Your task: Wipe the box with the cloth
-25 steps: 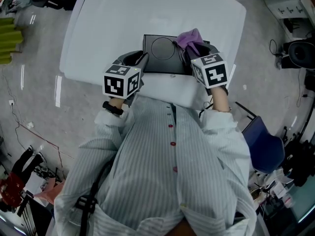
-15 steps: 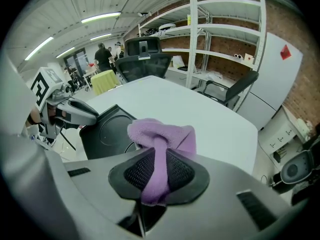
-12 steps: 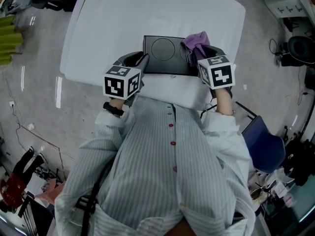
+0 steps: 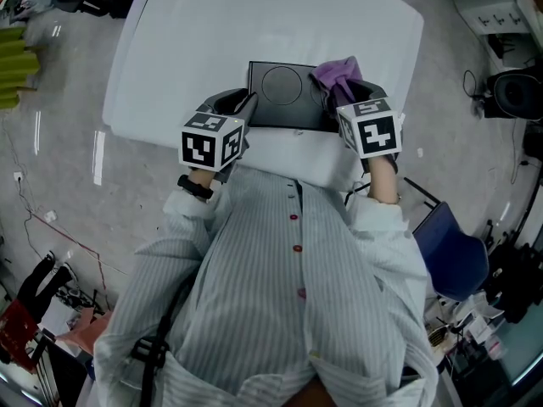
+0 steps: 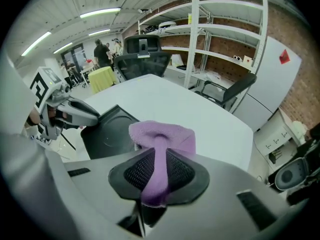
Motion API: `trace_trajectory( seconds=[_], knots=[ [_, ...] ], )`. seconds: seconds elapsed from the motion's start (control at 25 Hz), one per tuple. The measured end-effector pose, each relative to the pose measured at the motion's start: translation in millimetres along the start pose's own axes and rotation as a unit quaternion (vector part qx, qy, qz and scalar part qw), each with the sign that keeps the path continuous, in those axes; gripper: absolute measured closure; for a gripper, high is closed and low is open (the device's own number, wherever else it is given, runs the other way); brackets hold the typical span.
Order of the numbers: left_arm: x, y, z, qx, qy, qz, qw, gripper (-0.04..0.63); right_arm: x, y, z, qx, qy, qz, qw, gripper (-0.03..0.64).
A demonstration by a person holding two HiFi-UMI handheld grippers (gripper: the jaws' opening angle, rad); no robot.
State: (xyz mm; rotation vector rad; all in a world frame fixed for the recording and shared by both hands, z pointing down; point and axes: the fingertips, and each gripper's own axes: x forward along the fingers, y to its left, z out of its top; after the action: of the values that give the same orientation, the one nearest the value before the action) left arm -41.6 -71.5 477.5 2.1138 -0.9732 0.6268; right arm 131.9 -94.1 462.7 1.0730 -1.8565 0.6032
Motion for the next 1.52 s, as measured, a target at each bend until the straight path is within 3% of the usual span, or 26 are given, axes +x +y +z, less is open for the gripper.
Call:
trace_trajectory(
  seconds=[0.32,0.52,0.92,1.52],
  knots=[
    [0.0,1.5,1.8,0.000,-0.001,0.004,1.0000,0.526,-5.9,83.1,58.5,-0.038,-0.065,0.099,0.992,0.549],
    [-0.4,1.8,1.6,0.000,-0.003,0.003,1.0000,0.526,16.1,125.0,66.9,-0.072,-0.053,0.142,0.986,0.549],
    [-0.9,7.5,0.1,-0.008,-0.005,-0.009,0.9999,0.526,45.6,143.4,64.4,-0.071,-0.014,0.170,0.983,0.554],
    [-1.2,5.2,0.1,-0.006,-0.009,-0.010,0.9999,0.526,39.4,126.1,46.0,-0.086,-0.006,0.148,0.985,0.554]
  ],
)
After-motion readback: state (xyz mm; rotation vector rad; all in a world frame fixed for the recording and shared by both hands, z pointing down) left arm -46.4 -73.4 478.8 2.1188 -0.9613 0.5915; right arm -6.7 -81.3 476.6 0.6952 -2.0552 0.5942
